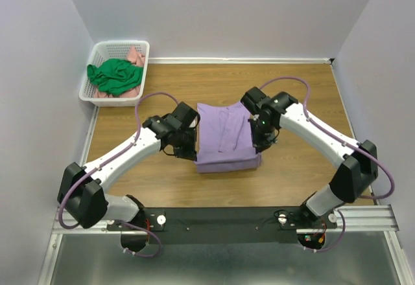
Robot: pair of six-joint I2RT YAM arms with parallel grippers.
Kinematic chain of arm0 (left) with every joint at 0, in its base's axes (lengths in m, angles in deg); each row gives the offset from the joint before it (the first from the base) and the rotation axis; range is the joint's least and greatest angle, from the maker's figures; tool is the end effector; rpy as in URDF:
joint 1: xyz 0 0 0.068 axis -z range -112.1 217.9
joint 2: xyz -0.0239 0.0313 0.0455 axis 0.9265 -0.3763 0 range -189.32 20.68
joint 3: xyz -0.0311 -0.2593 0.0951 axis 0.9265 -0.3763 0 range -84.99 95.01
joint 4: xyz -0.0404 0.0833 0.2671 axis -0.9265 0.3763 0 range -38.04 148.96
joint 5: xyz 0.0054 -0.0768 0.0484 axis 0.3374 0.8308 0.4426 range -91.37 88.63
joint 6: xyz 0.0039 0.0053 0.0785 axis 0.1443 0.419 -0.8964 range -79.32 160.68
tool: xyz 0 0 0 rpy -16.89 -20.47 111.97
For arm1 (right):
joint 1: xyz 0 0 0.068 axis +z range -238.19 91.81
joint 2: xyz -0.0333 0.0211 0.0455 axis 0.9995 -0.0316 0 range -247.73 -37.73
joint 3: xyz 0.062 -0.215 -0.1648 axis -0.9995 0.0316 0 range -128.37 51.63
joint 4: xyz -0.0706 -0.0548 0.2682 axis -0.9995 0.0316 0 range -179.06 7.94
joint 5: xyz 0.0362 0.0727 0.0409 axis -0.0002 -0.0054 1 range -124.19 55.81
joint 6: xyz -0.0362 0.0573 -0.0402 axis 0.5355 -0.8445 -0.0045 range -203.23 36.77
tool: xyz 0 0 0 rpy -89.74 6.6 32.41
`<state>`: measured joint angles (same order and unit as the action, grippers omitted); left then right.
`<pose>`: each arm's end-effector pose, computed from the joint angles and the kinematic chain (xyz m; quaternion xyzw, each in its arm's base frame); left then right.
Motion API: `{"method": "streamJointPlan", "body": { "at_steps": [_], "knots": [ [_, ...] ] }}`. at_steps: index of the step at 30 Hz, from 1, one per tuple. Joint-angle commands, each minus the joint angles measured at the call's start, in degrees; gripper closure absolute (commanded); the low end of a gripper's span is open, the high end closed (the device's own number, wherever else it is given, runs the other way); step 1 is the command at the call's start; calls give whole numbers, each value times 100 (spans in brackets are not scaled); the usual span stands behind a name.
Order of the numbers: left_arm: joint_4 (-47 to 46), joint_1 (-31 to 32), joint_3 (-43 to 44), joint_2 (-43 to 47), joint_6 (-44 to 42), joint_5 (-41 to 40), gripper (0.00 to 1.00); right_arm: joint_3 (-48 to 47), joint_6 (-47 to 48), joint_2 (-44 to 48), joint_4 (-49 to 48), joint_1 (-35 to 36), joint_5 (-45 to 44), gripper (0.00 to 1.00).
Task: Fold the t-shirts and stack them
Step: Fold the tshirt
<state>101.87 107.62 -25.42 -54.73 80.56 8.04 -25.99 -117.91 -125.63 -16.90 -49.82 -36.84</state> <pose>0.2112 -0.1899 0.2305 0.0159 0.9744 -0.1957 0.1095 0.2392 0.1856 0.2535 -0.0306 0.9971 0.0207 0.0668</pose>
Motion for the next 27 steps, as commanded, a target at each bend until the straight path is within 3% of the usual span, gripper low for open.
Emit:
{"method": "streamJointPlan", "body": {
  "at_steps": [1, 9, 27],
  "knots": [
    [169, -351, 511, -412, -603, -650, 100, -998, 409, -604, 97, -198, -894, 99],
    [-288, -975, 1223, -991, -1104, -1071, 100, -2046, 944, -1264, -228, -769, -1026, 99],
    [-1088, -1388, 2568, -2819, -1553, -1266, 100, -2099, 1411, -2310, -1450, -1596, -526, 99]
  ]
}}
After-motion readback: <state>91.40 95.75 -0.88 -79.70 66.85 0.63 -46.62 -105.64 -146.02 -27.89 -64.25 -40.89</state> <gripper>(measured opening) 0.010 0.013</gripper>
